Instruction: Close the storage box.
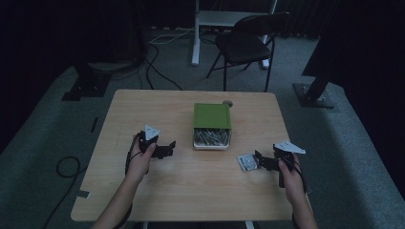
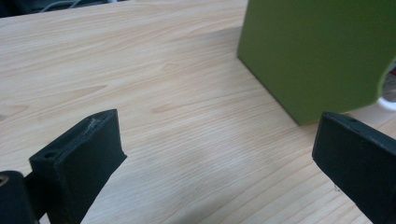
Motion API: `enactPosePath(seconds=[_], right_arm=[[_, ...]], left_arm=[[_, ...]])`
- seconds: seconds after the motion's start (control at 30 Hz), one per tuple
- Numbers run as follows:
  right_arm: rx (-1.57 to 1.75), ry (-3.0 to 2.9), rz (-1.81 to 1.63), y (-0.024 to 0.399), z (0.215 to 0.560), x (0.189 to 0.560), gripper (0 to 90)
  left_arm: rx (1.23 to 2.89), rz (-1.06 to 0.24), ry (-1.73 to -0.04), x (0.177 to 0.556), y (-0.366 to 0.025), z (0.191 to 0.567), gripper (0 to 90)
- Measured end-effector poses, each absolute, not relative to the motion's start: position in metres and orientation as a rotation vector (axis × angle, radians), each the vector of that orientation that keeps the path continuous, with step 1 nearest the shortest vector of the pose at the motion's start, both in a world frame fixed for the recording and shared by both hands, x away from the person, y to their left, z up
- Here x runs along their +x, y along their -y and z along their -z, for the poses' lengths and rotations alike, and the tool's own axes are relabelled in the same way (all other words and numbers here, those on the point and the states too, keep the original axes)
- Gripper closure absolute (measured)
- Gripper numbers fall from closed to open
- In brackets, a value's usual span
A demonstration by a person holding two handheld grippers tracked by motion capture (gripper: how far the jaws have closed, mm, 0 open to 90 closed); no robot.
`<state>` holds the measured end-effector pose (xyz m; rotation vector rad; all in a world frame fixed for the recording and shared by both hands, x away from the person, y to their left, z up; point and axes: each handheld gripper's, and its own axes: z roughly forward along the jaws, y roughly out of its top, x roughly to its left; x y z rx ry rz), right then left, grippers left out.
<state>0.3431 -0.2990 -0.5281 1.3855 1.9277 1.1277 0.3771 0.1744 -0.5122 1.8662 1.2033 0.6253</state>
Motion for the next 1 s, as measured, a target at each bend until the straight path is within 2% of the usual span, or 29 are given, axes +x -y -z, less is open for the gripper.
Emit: enactPosePath(seconds=[0.63,1.0], right_arm=[[1.494,-1.822,-1.045,0.333,0.545,0.300,12.6],[1.598,-1.784,-0.967,0.346,0.556,0.294,12.6]], left_arm=[[1.858,-0.661,-1.330,0.358,-0.218,0.532,2.4],[1.837,-0.700,-1.424,0.343,-0.249,0.534,2.4]])
